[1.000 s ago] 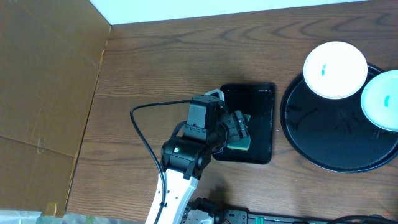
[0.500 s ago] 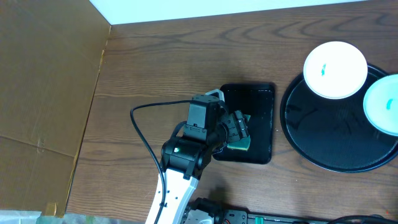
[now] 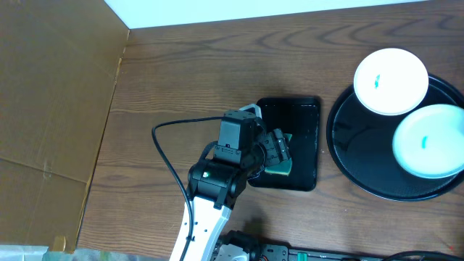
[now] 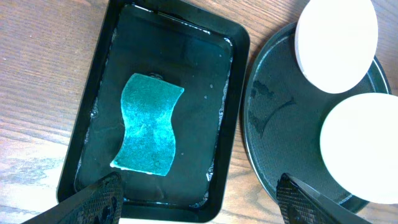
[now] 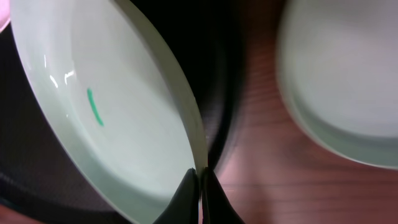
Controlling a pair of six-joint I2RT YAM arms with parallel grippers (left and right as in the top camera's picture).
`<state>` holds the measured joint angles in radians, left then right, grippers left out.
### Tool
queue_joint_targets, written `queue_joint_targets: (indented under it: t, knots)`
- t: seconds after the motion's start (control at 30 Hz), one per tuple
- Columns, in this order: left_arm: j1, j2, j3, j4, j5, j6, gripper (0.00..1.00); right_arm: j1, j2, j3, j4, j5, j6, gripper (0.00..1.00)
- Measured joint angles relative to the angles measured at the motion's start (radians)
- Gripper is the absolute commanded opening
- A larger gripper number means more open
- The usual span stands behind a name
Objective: Clean dirty plates on tray and stack at the side
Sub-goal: 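Grasp the next pale green plate on the round tray with the right gripper, then grasp the green sponge with the left gripper and lift it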
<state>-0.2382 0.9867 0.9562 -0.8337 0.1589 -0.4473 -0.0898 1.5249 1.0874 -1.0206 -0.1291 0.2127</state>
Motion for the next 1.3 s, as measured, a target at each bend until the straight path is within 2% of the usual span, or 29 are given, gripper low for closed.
queue_joint_targets:
  t: [0.17, 0.37, 0.47, 0.63, 0.7, 0.77, 0.87, 0.97, 1.07, 1.3]
  knots:
    - [0.000, 0.000, 0.000, 0.000, 0.000, 0.000, 0.79, 0.120, 0.000, -0.117, 0.126, -0.017, 0.080, 0.01]
    - [0.000, 0.000, 0.000, 0.000, 0.000, 0.000, 0.79, 0.182, 0.001, -0.287, 0.452, -0.023, 0.069, 0.02]
    - [0.000, 0.000, 0.000, 0.000, 0.000, 0.000, 0.79, 0.183, 0.002, -0.299, 0.492, -0.032, 0.027, 0.16]
    - [0.000, 0.000, 0.000, -0.001, 0.001, 0.000, 0.79, 0.183, -0.024, -0.254, 0.428, -0.081, -0.053, 0.24]
    - [0.000, 0.000, 0.000, 0.003, 0.001, 0.000, 0.79, 0.183, -0.055, -0.220, 0.384, -0.090, -0.065, 0.25]
    - [0.000, 0.005, 0.000, 0.006, 0.002, 0.003, 0.73, 0.183, -0.104, -0.182, 0.345, -0.100, -0.074, 0.25]
    - [0.000, 0.046, 0.000, 0.005, 0.003, 0.029, 0.72, 0.183, -0.180, -0.147, 0.309, -0.108, -0.084, 0.25]
    - [0.000, 0.127, -0.005, 0.009, -0.001, 0.039, 0.70, 0.183, -0.233, -0.140, 0.272, -0.111, -0.088, 0.25]
    - [0.000, 0.246, -0.024, 0.035, -0.036, 0.051, 0.63, 0.183, -0.248, -0.140, 0.242, -0.119, -0.087, 0.25]
    - [-0.001, 0.546, -0.034, 0.220, -0.076, 0.143, 0.54, 0.183, -0.248, -0.140, 0.234, -0.132, -0.053, 0.23]
